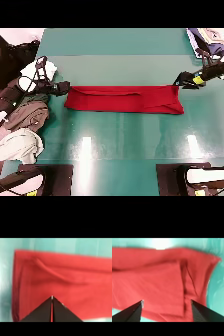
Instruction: Fold the shirts.
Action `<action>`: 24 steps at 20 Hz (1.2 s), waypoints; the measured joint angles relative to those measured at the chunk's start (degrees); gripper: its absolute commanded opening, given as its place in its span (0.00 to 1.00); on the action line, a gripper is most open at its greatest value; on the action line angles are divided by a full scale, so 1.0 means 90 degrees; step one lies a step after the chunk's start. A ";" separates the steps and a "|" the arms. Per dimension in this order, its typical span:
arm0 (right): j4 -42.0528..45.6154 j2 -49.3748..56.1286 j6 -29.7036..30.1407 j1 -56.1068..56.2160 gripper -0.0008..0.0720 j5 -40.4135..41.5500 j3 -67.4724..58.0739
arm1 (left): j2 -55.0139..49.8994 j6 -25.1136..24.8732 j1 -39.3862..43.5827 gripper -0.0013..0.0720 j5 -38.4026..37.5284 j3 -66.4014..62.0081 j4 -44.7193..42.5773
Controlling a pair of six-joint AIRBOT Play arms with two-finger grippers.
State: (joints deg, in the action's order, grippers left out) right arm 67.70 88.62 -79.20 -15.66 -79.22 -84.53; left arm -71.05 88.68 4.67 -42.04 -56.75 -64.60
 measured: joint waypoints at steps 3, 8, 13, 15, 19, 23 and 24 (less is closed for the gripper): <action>-0.0406 0.0017 0.0384 -0.0658 0.97 -0.0114 0.0442 | -0.0007 -0.0124 -0.0002 0.05 -0.0444 -0.0024 0.0350; -0.1365 0.0274 0.1280 -0.1518 0.97 0.0117 0.1192 | -0.0007 -0.0204 0.0163 0.05 -0.0758 -0.0034 0.0826; -0.1734 0.1054 0.1596 -0.1632 0.96 -0.0160 0.1010 | -0.0007 -0.0226 0.0767 0.05 -0.0733 -0.0034 0.0954; -0.1846 0.1307 0.1656 -0.1498 0.96 -0.0284 0.0867 | -0.0007 -0.0226 0.1027 0.05 -0.0690 -0.0034 0.0967; -0.2108 0.1659 0.1790 -0.1173 0.73 -0.0318 0.0709 | -0.0010 -0.0211 0.1501 0.05 -0.0510 -0.0034 0.0986; -0.2217 0.1792 0.1928 -0.0954 0.12 -0.0318 0.0685 | -0.0017 -0.0092 0.1787 0.05 -0.0325 -0.0036 0.1020; -0.2200 0.1792 0.1982 -0.0928 0.03 -0.0321 0.0682 | -0.0017 -0.0053 0.1824 0.05 -0.0294 -0.0039 0.1032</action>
State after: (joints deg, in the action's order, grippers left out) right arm 47.90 104.75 -61.36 -24.01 -82.11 -78.39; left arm -71.20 88.20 21.08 -44.69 -57.10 -55.31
